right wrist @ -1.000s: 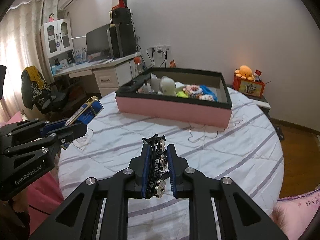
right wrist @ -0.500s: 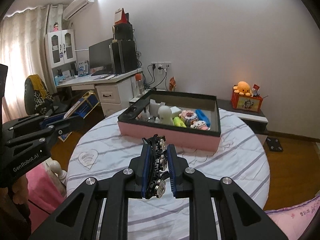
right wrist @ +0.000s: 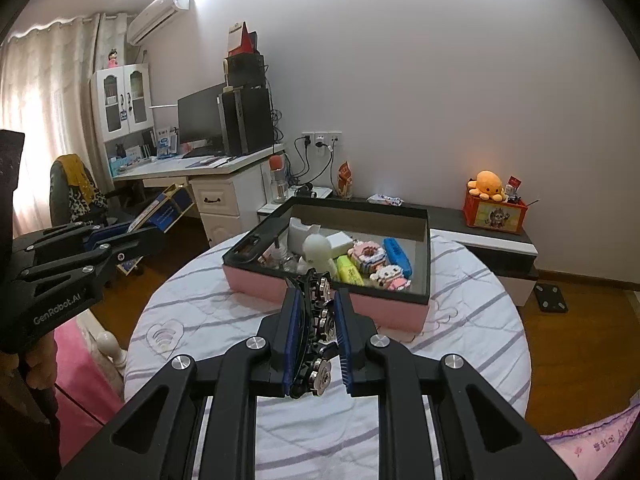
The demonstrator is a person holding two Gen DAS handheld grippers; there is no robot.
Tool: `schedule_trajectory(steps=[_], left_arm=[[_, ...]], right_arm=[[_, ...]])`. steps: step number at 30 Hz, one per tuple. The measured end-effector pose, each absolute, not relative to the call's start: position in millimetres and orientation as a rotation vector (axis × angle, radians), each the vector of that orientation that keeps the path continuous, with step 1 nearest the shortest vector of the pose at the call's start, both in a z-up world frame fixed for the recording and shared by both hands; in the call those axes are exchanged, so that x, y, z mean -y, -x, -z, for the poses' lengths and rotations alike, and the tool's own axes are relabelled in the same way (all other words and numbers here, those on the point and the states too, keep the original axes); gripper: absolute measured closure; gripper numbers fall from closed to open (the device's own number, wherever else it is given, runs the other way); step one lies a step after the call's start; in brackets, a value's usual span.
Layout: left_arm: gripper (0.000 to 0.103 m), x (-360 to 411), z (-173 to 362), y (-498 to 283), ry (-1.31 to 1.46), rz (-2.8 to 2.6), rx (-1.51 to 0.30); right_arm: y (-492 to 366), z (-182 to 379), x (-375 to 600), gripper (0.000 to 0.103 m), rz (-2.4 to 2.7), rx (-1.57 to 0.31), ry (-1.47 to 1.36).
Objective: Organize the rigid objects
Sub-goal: 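Lift the battery box and hair clip and carry both toward the pink box, then lower the battery box and hair clip into the pink box and open both grippers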
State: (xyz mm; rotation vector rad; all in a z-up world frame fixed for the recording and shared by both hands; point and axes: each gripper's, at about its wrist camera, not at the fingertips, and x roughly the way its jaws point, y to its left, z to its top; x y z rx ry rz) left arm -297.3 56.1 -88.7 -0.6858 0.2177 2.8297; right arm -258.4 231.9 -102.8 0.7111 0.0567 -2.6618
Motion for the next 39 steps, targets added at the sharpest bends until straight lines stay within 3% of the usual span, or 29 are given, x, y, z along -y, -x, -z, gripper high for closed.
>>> schedule_trajectory(steps=[15, 29, 39], left_arm=[[0.088, -24, 103, 357, 0.785, -2.871, -0.187], [0.087, -10, 123, 424, 0.859, -2.817, -0.162], [0.087, -46, 126, 529, 0.952, -2.651, -0.369]], right_arm=[[316, 100, -236, 0.085, 2.644, -0.11, -0.75], [420, 114, -228, 0.085, 2.613, -0.22, -0.886], [516, 136, -221, 0.085, 2.542, -0.258, -1.049]])
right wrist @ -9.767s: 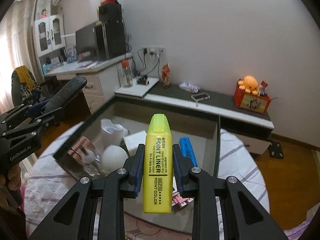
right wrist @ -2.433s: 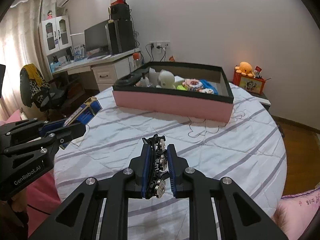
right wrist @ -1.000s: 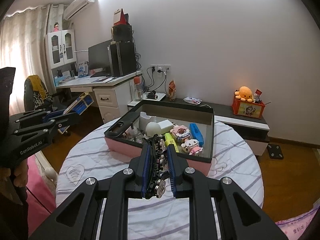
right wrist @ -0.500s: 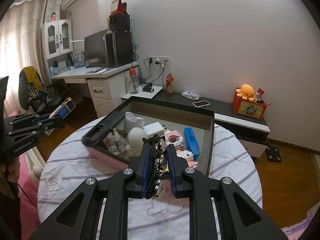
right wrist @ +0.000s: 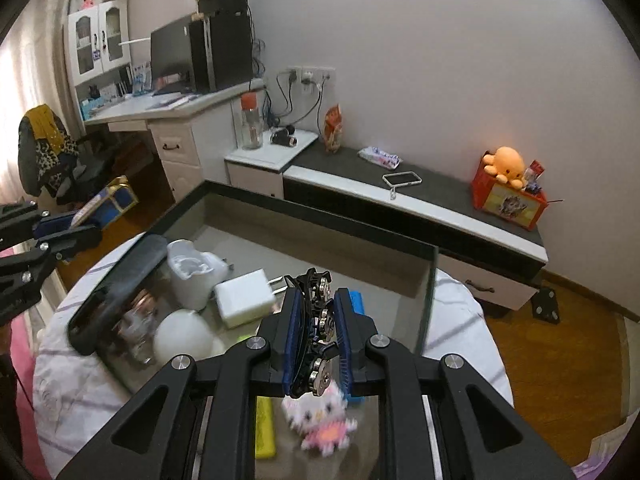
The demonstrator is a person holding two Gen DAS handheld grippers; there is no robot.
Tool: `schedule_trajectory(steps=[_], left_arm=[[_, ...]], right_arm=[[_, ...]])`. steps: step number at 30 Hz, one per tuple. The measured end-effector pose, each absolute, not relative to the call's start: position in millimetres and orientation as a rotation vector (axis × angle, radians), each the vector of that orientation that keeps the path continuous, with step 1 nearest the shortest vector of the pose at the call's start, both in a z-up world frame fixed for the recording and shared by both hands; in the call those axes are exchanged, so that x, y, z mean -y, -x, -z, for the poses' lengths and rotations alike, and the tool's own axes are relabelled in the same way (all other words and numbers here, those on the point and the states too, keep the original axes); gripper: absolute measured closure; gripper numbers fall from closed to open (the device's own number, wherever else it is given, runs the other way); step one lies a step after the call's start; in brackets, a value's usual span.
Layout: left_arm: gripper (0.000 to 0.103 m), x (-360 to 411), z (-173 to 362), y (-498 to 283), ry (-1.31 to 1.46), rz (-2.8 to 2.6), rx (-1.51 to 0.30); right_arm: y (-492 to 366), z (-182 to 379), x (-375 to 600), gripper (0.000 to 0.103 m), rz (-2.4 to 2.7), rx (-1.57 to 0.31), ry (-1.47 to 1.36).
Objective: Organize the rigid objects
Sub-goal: 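Lower the battery box and hair clip into the pink box and open both grippers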
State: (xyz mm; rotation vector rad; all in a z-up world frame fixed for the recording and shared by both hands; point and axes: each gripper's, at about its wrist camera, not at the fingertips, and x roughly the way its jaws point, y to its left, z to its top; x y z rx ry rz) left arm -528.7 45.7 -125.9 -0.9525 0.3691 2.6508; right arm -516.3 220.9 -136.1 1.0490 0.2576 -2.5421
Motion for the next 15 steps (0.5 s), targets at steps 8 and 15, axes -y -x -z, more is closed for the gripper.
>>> schedule_trajectory(steps=[8, 15], left_arm=[[0.087, -82, 155, 600, 1.108, -2.449, -0.436], [0.087, -100, 170, 620, 1.147, -2.409, -0.462]], right_arm=[[567, 168, -201, 0.085, 2.46, -0.299, -1.186], [589, 177, -191, 0.085, 2.435, -0.377, -1.262]])
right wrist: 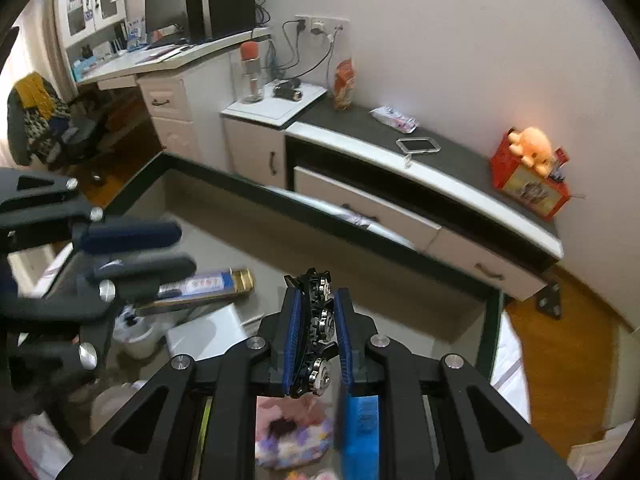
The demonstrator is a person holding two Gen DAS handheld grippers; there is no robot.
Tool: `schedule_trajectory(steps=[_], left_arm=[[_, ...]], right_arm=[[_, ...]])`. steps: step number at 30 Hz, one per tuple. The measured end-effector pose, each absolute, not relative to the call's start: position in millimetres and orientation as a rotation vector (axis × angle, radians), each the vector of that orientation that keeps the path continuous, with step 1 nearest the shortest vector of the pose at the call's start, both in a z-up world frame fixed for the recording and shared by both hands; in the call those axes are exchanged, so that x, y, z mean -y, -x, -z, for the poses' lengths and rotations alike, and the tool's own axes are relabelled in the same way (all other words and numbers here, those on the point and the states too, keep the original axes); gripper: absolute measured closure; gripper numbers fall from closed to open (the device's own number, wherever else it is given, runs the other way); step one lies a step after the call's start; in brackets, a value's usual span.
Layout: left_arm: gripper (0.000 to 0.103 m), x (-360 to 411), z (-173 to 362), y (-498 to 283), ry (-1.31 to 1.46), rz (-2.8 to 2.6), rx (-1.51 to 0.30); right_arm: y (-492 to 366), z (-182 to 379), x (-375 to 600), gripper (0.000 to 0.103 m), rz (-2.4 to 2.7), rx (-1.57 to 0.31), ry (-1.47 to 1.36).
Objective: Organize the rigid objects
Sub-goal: 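Lower the battery box and hair clip into the pink box and open both grippers, then withdraw both grippers up and away from the pink box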
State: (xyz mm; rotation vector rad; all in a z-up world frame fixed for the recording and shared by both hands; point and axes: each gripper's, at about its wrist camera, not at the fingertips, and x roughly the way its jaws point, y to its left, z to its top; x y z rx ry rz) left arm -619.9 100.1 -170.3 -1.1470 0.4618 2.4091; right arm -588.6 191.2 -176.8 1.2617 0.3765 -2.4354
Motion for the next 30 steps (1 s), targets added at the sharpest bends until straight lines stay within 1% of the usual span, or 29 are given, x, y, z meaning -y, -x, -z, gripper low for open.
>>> schedule_trajectory(steps=[4, 7, 8, 9, 11, 14, 15, 18, 23, 26, 29, 30], left_arm=[[0.087, -94, 174, 617, 1.147, -2.427, -0.444], [0.084, -80, 170, 615, 1.157, -2.444, -0.381], [0.078, -76, 168, 615, 1.152, -2.45, -0.364], [0.065, -72, 166, 613, 1.149, -2.461, -0.355], [0.05, -67, 162, 609, 1.139, -2.474, -0.347], [0.045, -61, 157, 598, 1.105, -2.479, -0.331], [0.041, -60, 156, 595, 1.101, -2.478, -0.332], [0.033, -56, 154, 586, 1.084, -2.493, -0.342], [0.025, -50, 152, 568, 1.079, -2.489, -0.348], [0.02, -42, 147, 554, 1.048, -2.51, -0.343], [0.014, -30, 142, 542, 1.028, -2.537, -0.277], [0.014, -28, 142, 539, 1.03, -2.544, -0.27]], right_arm=[[594, 183, -190, 0.085, 2.413, -0.381, -1.291], [594, 180, -188, 0.085, 2.407, -0.376, -1.28], [595, 179, -187, 0.085, 2.392, -0.36, -1.278], [595, 179, -185, 0.085, 2.38, -0.35, -1.281], [593, 179, -183, 0.085, 2.375, -0.366, -1.283], [589, 175, -181, 0.085, 2.363, -0.342, -1.276], [586, 175, -180, 0.085, 2.356, -0.341, -1.274], [579, 176, -179, 0.085, 2.333, -0.323, -1.278], [563, 175, -186, 0.085, 2.321, -0.307, -1.273], [543, 158, -190, 0.085, 2.34, -0.291, -1.205], [523, 147, -193, 0.085, 2.31, -0.213, -1.147], [519, 147, -193, 0.085, 2.303, -0.203, -1.146]])
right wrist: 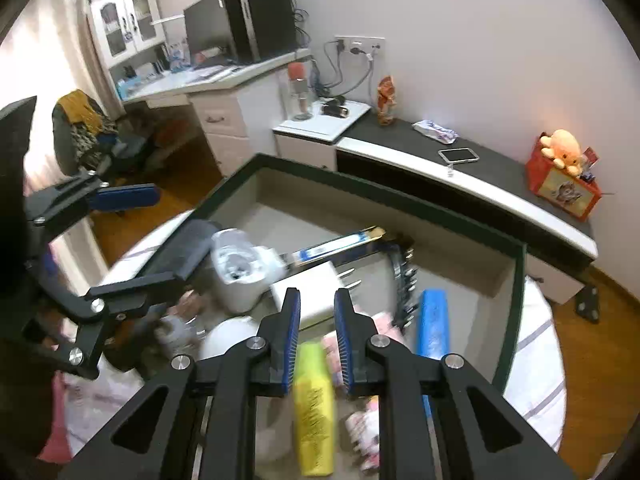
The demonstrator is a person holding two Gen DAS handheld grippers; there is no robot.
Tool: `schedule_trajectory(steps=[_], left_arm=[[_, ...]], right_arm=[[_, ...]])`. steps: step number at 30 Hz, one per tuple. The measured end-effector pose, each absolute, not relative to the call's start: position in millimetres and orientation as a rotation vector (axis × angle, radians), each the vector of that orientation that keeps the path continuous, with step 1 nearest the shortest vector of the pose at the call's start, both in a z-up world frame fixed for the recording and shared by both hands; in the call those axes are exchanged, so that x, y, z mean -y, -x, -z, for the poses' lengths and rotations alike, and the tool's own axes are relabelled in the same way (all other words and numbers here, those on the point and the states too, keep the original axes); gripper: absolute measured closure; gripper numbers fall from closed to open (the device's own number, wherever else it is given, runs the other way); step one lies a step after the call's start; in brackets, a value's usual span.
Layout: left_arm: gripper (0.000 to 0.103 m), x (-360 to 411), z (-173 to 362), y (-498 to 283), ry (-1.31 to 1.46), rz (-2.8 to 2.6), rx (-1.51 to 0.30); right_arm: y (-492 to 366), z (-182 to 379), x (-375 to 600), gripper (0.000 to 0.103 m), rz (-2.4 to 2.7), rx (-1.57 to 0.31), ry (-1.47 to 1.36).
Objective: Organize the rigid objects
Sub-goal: 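Withdraw both grippers up and away from the pink box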
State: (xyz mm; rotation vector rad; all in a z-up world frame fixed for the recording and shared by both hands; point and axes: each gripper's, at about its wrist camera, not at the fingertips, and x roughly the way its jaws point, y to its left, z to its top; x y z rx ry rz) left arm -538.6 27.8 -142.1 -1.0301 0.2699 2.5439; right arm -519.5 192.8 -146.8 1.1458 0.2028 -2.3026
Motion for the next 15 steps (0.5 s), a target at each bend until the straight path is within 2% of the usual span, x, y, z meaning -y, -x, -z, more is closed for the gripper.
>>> schedule_trajectory(steps=[5, 6, 8, 15], left_arm=[[0.01, -16, 141, 514, 1.022, -2.584, -0.248], [0.009, -13, 140, 507, 1.011, -2.588, -0.241], [0.008, -5, 137, 496, 0.996, -2.614, -0.219], [0.006, 22, 138, 462, 0.997, -2.721, -0.153]], right_arm=[[499, 147, -194, 0.082, 2.306, -0.15, -1.126], [495, 147, -194, 0.079, 2.31, -0.144, -1.115], [481, 143, -191, 0.057, 2.302, -0.135, -1.085], [450, 143, -148, 0.056, 2.193, -0.094, -1.023]])
